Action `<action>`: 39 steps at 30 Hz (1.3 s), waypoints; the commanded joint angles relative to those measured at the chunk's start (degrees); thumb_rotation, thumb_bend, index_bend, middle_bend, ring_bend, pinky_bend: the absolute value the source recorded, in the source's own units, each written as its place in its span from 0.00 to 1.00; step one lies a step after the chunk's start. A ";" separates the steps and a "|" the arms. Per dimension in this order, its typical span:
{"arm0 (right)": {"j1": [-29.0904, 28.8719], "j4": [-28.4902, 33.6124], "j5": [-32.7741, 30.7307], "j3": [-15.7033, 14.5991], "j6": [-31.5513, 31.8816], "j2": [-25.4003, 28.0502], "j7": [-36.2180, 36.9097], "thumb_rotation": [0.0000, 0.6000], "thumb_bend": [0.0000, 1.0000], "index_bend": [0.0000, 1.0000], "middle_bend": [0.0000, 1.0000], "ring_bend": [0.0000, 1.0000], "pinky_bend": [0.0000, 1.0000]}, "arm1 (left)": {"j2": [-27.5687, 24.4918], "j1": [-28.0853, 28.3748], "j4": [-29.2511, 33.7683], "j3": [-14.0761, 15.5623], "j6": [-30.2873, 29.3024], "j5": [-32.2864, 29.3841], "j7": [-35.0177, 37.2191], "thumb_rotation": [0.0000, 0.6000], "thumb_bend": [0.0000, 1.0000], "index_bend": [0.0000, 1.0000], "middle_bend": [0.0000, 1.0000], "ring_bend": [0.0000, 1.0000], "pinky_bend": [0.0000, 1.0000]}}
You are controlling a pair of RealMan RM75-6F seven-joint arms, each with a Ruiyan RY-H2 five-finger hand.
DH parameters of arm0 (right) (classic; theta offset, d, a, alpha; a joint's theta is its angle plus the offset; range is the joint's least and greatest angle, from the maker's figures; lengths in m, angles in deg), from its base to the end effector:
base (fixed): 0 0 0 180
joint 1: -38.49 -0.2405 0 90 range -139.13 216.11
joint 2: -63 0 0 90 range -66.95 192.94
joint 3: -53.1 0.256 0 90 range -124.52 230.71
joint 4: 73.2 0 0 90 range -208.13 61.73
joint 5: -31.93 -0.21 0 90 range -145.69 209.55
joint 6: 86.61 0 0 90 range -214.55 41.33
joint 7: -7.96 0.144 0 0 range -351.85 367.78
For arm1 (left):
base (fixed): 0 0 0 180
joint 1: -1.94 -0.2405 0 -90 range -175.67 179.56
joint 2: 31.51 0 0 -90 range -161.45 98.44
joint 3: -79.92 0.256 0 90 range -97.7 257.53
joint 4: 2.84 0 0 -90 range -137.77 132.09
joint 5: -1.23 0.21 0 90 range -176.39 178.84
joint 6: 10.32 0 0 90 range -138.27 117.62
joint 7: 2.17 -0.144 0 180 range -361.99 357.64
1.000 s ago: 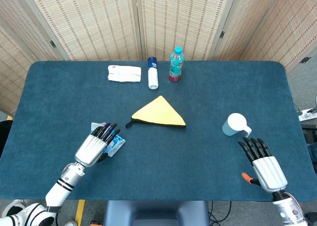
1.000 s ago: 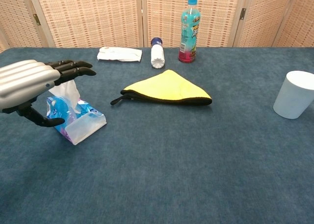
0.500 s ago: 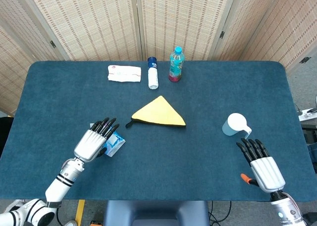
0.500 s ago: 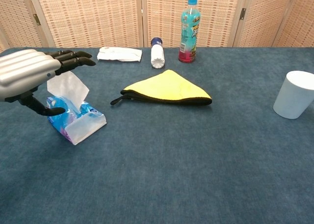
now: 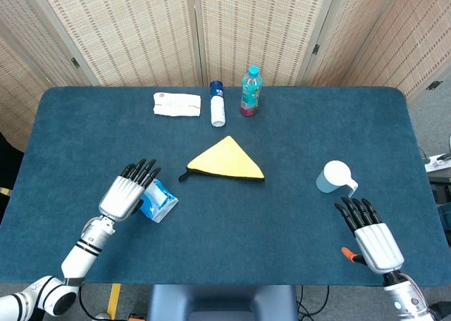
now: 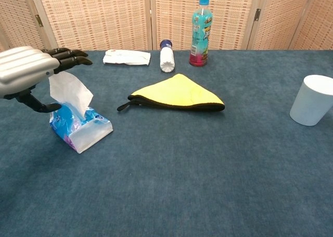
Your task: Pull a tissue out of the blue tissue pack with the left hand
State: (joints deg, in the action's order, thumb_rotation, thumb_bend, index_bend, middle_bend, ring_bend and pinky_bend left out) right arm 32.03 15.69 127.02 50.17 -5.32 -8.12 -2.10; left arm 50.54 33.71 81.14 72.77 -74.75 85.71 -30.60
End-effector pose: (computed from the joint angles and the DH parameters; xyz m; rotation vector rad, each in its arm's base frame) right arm -0.2953 -0.1640 0.0946 1.6790 -0.8275 0.8273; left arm -0.1944 0.3107 0.0328 -1.8927 -0.4445 -0.8249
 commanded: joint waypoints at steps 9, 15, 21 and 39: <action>-0.01 0.07 0.09 -0.05 0.10 0.12 0.22 1.00 0.05 0.00 0.00 0.00 0.00 | 0.77 0.14 -1.59 1.50 -0.96 0.92 1.54 1.00 0.55 0.62 0.03 0.02 0.26; -0.03 0.14 0.17 -0.16 0.02 0.12 0.09 1.00 0.05 0.00 0.00 0.00 0.00 | 0.20 -0.20 -1.35 1.88 -2.27 1.45 2.59 1.00 0.56 0.64 0.04 0.02 0.26; -0.08 0.14 0.13 -0.17 -0.10 0.13 0.16 1.00 0.05 0.00 0.00 0.00 0.00 | -2.30 -0.40 2.59 0.89 -4.81 2.39 3.95 1.00 0.56 0.64 0.04 0.02 0.26; 0.18 0.44 0.39 -0.09 0.75 0.35 0.07 1.00 0.05 0.00 0.00 0.00 0.00 | -14.94 -6.18 15.47 -3.55 -18.11 3.60 9.97 1.00 0.56 0.65 0.05 0.02 0.26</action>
State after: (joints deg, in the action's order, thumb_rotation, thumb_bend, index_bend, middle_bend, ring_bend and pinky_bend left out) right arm 32.19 16.13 127.40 50.09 -4.58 -7.76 -2.01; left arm 36.44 29.65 97.59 68.89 -90.65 89.12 -23.51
